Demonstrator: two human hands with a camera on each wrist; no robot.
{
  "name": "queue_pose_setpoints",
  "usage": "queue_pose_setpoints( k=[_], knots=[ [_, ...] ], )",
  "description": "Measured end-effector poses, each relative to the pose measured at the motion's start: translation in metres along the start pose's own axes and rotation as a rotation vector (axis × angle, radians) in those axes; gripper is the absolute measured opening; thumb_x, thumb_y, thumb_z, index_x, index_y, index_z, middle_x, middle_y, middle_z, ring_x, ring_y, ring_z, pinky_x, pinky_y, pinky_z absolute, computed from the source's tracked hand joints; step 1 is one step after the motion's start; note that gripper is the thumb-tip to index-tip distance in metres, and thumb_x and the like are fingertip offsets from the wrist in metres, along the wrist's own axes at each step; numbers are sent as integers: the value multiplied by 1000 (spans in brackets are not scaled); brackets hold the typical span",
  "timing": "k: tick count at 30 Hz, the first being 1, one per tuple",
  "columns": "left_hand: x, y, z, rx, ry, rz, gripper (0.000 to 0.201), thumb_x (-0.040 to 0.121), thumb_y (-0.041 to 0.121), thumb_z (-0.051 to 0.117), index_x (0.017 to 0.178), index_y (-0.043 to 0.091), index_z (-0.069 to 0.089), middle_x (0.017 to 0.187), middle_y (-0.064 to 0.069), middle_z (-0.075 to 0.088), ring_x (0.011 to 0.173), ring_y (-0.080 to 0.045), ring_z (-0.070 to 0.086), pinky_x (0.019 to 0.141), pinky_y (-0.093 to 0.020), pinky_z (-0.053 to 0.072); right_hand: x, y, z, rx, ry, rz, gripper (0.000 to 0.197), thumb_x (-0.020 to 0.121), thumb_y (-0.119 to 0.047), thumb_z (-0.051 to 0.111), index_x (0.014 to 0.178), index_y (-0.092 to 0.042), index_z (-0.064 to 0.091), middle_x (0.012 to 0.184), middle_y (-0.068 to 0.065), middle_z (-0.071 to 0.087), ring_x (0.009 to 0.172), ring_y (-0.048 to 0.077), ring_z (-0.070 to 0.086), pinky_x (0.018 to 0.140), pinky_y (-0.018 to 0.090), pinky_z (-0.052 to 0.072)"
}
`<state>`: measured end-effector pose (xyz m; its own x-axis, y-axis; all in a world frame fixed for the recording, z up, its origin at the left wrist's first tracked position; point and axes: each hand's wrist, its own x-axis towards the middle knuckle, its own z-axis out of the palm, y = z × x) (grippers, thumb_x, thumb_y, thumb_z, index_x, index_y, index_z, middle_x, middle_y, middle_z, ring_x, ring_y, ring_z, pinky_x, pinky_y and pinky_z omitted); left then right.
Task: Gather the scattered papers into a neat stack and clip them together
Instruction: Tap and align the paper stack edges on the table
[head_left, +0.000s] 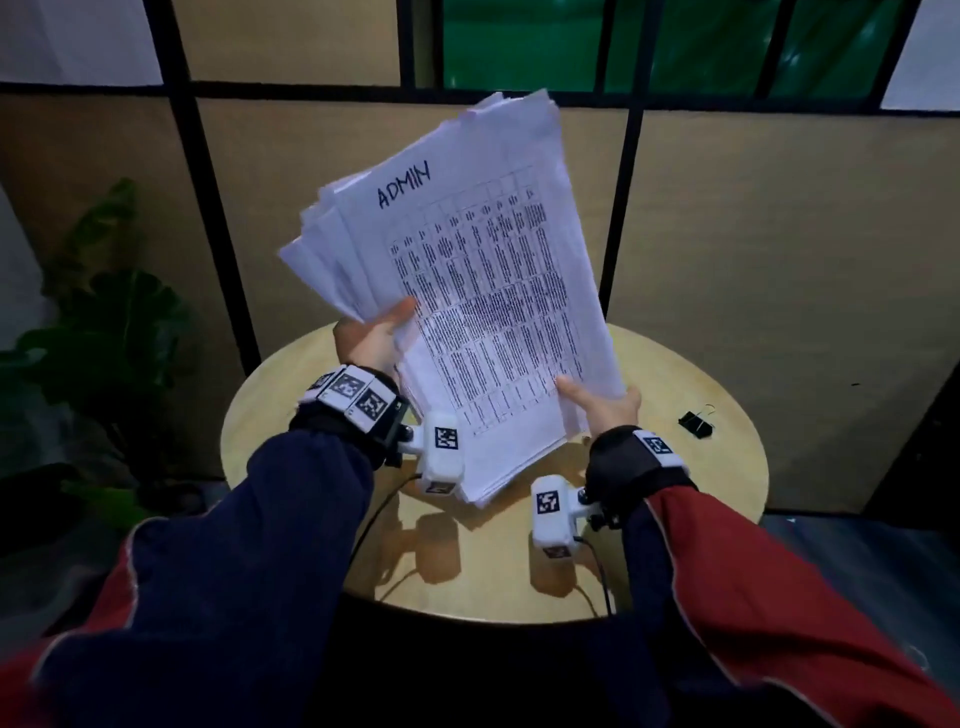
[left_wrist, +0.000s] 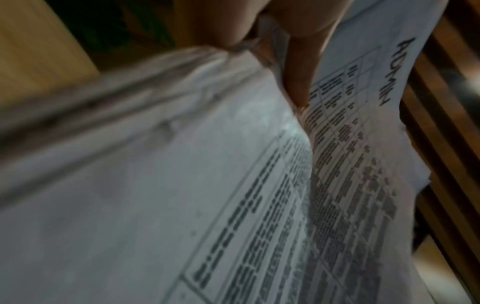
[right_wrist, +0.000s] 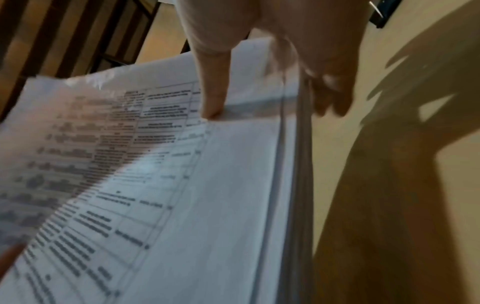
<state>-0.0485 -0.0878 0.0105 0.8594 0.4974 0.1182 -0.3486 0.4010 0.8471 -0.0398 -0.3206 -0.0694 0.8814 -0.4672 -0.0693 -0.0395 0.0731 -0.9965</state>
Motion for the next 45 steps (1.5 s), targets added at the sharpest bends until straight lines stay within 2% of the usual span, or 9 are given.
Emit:
queue_pose_setpoints(
  k=[4,8,12,16,22,26,35,41,45],
  knots=[
    [4,8,0,203,-135,60,53,52,23,87,95,0,67,87,-4,68,77,-14,64,84,-32,52,-2,-23,2,-234,-61,-355,107,54,-34,89,142,-12,31,146,14,38,133,26,38,111,44,33],
    [-1,29,9,238,-271,107,22,62,13,83,81,13,71,87,1,72,83,-14,67,94,-40,49,-8,-63,-1,-100,-216,-466,42,74,-11,76,111,0,59,108,12,66,76,5,65,68,18,52],
    [14,50,10,424,-287,154,106,43,39,91,131,5,44,131,-12,56,118,-27,55,100,-49,45,-10,-75,-5,9,-256,-527,33,77,-1,71,106,-8,57,88,-2,65,63,-12,63,64,11,52],
    [9,65,9,311,-558,130,59,51,18,85,104,11,62,99,-4,71,93,-23,69,82,-42,55,-14,-85,-5,58,-297,-542,39,75,0,73,111,0,57,76,-13,67,60,-13,62,56,4,46],
    [5,85,27,259,-789,125,89,34,40,90,109,8,56,95,-3,71,85,-16,70,73,-30,57,-21,-119,-2,132,-363,-613,47,66,-11,80,108,-9,59,97,2,70,91,15,69,87,32,55],
    [7,83,33,217,-692,152,103,36,37,91,122,-1,48,103,-9,68,88,-20,70,73,-32,56,-23,-128,-5,116,-380,-668,50,64,-24,77,109,-11,58,102,2,69,92,7,68,83,24,55],
    [12,84,35,320,-502,255,47,64,-7,75,106,4,57,94,-3,68,75,-8,71,67,-25,57,-39,-161,0,-75,-215,-1032,83,76,-7,68,145,-19,24,134,-21,36,124,7,48,110,30,39],
    [17,96,28,428,-633,212,39,61,-12,63,91,11,55,94,-8,64,93,-29,64,88,-47,52,-42,-172,4,-133,-141,-1097,34,76,-23,65,108,-22,54,101,-11,58,93,7,60,92,44,51],
    [8,97,29,407,-638,239,42,53,-4,55,89,15,52,90,-6,60,87,-25,62,82,-45,54,-44,-178,5,-182,-122,-1171,50,75,-16,69,118,-27,46,105,-13,51,100,13,54,94,27,49]
  ],
)
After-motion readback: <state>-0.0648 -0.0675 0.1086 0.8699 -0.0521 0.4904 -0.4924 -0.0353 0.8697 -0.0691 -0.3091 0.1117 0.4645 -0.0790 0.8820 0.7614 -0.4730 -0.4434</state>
